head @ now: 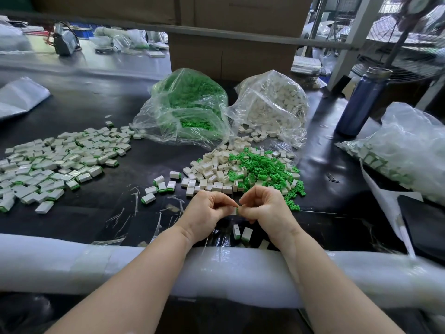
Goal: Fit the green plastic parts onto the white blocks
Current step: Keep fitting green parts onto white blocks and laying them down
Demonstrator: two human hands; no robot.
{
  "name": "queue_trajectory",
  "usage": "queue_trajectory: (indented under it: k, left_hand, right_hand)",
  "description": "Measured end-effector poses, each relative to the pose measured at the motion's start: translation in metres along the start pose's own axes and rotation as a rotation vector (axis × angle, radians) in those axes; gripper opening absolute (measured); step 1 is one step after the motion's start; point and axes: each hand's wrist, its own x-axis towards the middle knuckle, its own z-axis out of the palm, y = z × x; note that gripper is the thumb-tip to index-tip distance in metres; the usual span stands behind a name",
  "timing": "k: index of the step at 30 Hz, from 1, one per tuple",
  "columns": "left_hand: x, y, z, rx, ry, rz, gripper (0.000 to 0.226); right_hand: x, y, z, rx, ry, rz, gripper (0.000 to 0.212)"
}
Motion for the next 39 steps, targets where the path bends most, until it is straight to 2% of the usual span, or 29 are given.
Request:
queue_trajectory:
  k: [9, 12, 15, 22, 25, 30, 39]
  left_hand:
    - [0.0, -0.001, -0.001, 0.028, -0.005, 0.012, 0.015]
    - [0.002, -0.003, 0.001, 0.034, 0.051, 0.017, 0.016]
    - [0.003, -0.005, 0.004, 0.044, 0.121, 0.036, 0.014]
    - [0.004, -0.007, 0.001, -0.005, 0.118, 0.044, 0.011]
    - [0.004, -0.006, 0.0, -0.068, 0.135, 0.035, 0.017]
    - [0.004, -0.006, 0.0, -0.119, 0.125, 0.028, 0.015]
    - [0.003, -0.007, -0.001, -0.11, 0.075, 0.033, 0.014]
  right_hand:
    - [-0.001, -0.001, 0.0, 0.015, -0.004, 0.009, 0.025]
    - [0.0, -0.001, 0.004, 0.013, 0.051, -0.017, 0.023]
    - [0.001, -0.001, 0.007, 0.02, 0.106, -0.035, 0.019]
    - [0.002, 0.0, 0.007, 0.048, 0.125, -0.048, 0.01]
    - [0.002, 0.002, 0.008, 0.017, 0.125, -0.045, 0.004]
    - [0.004, 0.004, 0.01, -0.12, 0.076, -0.02, 0.016]
    - [0.004, 0.001, 0.008, -0.153, -0.008, 0.0, 0.027]
